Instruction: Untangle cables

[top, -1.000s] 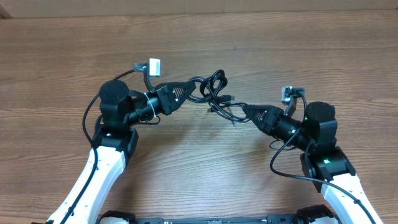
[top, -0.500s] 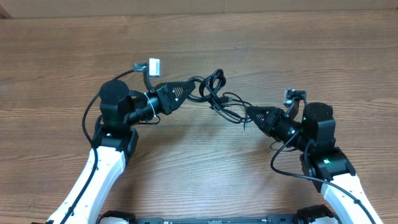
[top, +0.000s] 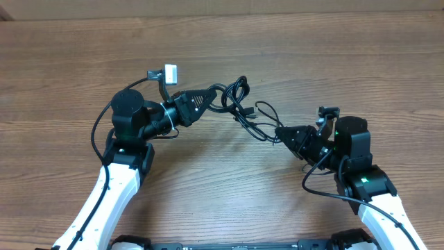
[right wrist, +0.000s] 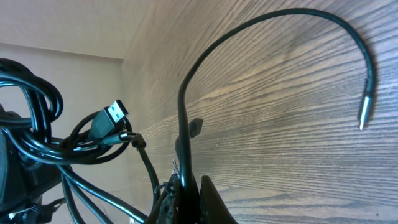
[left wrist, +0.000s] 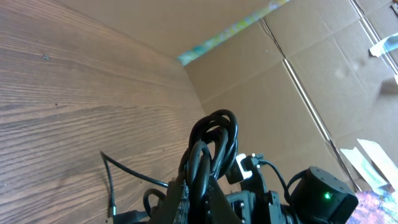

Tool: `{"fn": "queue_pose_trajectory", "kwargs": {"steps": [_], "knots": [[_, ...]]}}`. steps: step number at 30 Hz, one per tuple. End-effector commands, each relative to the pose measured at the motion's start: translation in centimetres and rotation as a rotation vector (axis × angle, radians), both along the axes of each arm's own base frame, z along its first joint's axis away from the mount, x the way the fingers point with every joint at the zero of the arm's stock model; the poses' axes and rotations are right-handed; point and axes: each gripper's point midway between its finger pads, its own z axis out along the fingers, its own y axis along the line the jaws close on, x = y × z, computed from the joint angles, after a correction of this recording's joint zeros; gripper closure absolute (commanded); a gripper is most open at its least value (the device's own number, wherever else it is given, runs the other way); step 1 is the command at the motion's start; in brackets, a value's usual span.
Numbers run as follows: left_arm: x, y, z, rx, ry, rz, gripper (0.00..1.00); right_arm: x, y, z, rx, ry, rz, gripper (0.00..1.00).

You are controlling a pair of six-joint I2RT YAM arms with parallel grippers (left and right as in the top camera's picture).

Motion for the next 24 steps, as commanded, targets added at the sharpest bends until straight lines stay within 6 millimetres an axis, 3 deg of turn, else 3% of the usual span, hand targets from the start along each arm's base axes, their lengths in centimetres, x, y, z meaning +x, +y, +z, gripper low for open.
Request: {"fn": "queue_pose_trajectory", "kwargs": {"steps": [1,4,7,10,18,24], "knots": [[1.8,1.4,0.4,0.023,-0.043,0.105,0.96,0.3,-0.3,0.6,-0.012,-0.012,-0.014,0.92],[2.0,1.6,0.4,0.025,-0.044,0.120,0.96,0.0,0.1,0.8,0.004,-0.012,0.012,0.77],[2.1,1.7,0.5,0.026,-0.047,0.133,0.96,-0.2,0.4,0.9,0.004,-0.025,0.040,0.51],[2.0,1.5,0.9,0.019,-0.068,0.115,0.96,-0.2,0.5,1.0,0.004,-0.033,0.050,0.40],[1.3,1.0,1.5,0.013,-0.099,0.063,0.96,0.2,0.7,1.8,0.014,-0.076,0.058,0.31],[0.4,0.3,1.6,0.043,-0.170,-0.009,0.96,0.2,2.3,4.7,0.013,-0.297,0.216,0.28]]}}
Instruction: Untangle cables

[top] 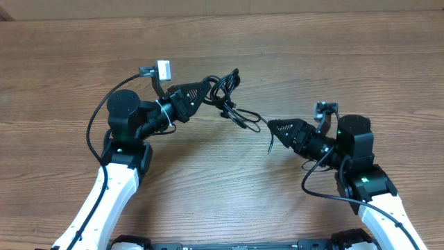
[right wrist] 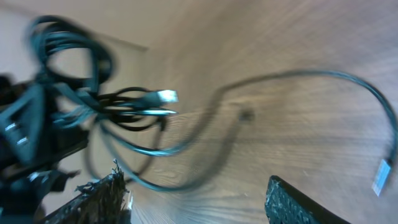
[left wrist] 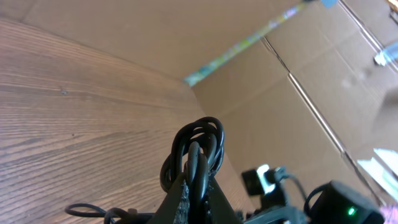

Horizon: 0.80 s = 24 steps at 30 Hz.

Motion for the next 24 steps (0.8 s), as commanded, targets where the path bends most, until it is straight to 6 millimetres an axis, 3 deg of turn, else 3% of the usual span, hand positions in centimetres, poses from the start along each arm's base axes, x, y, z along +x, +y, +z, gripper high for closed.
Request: {"fn": "queue_pose_trajectory", "kwargs": {"steps": [1,7,24], "knots": [[-0.83,-0.56,0.65,0.033,-0.085,-0.075,0.96,-0.20,1.04,2.42,-0.010,-0.154,0.110,0.27],[-1.24,-0.80,0.69,0.036,-0.095,-0.103,0.96,0.21,1.12,3.37,-0.004,-0.206,0.110,0.24],[-1.38,-0.89,0.42,0.036,-0.079,-0.111,0.96,0.20,1.06,2.50,-0.011,-0.169,0.107,0.19]]}}
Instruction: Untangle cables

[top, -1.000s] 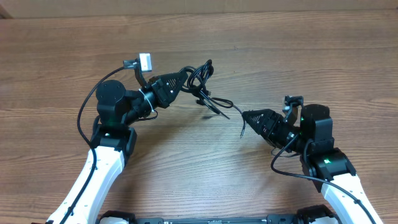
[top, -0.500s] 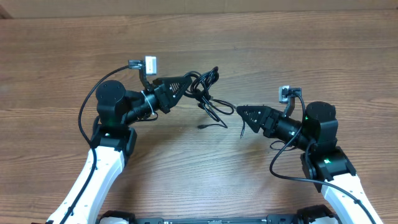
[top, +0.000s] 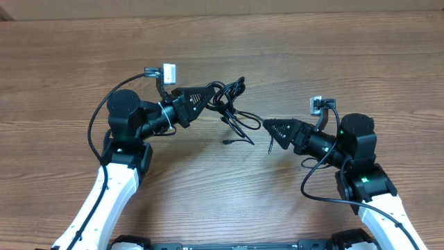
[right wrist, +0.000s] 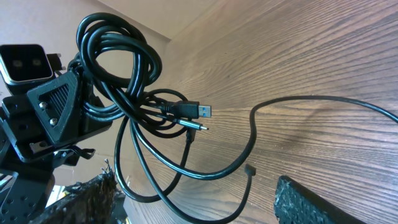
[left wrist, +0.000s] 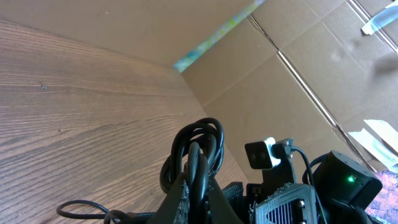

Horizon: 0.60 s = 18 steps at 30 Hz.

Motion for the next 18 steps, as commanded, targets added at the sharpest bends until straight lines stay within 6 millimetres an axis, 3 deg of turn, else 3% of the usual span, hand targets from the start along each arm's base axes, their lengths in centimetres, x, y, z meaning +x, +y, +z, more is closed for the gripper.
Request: {"fn": "queue_pose_trajectory", "kwargs": {"steps": [1,18], "knots": [[-0.1,-0.1,0.4,0.008,-0.030,-0.020,0.96,0.3,0.1,0.5,-0.002,-0.014,0.010,0.18],[-0.7,-0.4,0.4,0.038,-0.093,-0.064,0.96,0.5,0.2,-0.7,-0.009,0.027,0.013,0.15]]}}
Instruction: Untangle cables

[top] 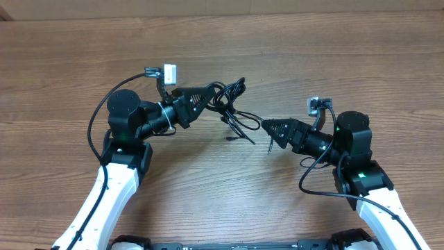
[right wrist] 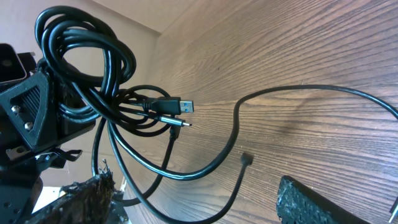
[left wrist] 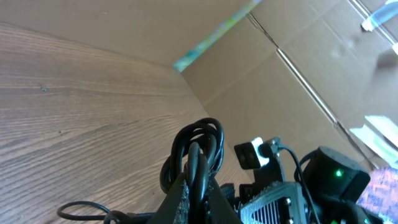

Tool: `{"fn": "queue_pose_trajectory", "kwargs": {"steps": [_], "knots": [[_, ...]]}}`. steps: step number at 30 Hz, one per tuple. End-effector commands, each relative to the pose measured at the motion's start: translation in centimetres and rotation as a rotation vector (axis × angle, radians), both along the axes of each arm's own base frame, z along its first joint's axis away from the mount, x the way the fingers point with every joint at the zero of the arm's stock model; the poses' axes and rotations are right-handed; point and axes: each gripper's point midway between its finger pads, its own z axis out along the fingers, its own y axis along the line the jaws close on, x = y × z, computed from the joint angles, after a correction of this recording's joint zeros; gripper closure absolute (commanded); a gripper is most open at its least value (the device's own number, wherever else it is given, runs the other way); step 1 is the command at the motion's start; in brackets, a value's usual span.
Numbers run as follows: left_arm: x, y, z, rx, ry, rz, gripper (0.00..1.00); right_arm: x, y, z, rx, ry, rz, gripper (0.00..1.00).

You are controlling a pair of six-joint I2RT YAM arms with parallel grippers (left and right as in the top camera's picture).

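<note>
A tangled bundle of black cables (top: 229, 94) hangs from my left gripper (top: 210, 96), which is shut on it above the table. Several loops (left wrist: 200, 142) stick up past the left fingertips (left wrist: 185, 194). Loose strands trail from the bundle down onto the wood (top: 238, 134). My right gripper (top: 266, 127) stands open just right of those strands with nothing between its fingers. In the right wrist view the coil (right wrist: 81, 53), a USB plug (right wrist: 181, 105), a thin plug (right wrist: 180, 124) and a small cable end (right wrist: 245, 158) lie ahead of the open right gripper (right wrist: 205, 205).
The wooden table (top: 312, 55) spreads all around both arms. A cardboard wall (left wrist: 298, 81) rises beyond its far edge. The left wrist camera (top: 166, 71) and the arms' own wiring (top: 97, 125) sit close to the bundle.
Hardly anything changed. My right gripper has edged slightly left toward the hanging strands and stays open. The left gripper keeps the bundle in the same place.
At first both grippers were shut, the left on the bundle and the right on one strand pulled to the right. Then the right gripper was open, the strand let go, and the left had drawn the bundle back left. Since then the right gripper has faced the bundle, open.
</note>
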Motion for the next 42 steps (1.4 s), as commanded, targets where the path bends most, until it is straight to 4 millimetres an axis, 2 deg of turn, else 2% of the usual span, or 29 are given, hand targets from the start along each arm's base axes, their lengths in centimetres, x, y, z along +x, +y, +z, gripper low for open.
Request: {"fn": "queue_pose_trajectory", "kwargs": {"steps": [1,6,13,18,26,33,39,42], "knots": [[-0.8,-0.4,0.5,0.034,-0.091,-0.071,0.96,0.2,0.2,1.0,-0.003,-0.040,0.019,0.15],[-3.4,-1.4,0.7,0.060,-0.208,-0.235,0.96,0.0,0.4,1.1,-0.027,-0.092,0.058,0.14],[-8.9,-2.2,1.9,0.037,-0.417,-0.560,0.96,0.1,0.6,1.8,-0.029,-0.143,0.078,0.11],[-10.7,-2.0,2.4,0.040,-0.559,-0.660,0.96,-0.4,1.3,3.0,-0.017,-0.232,0.152,0.10],[-10.9,-2.0,2.4,0.055,-0.649,-0.665,0.96,-2.0,2.4,4.4,0.010,-0.339,0.286,0.10],[-11.0,-2.0,2.4,0.054,-0.660,-0.672,0.96,-2.0,2.4,4.4,0.011,-0.344,0.287,0.10],[-11.1,-2.0,3.0,0.070,-0.737,-0.668,0.96,-1.9,2.5,4.8,0.012,-0.362,0.287,0.10],[-10.4,-1.9,3.1,0.081,-0.742,-0.631,0.96,-1.8,2.5,5.2,0.014,-0.392,0.287,0.10]]}}
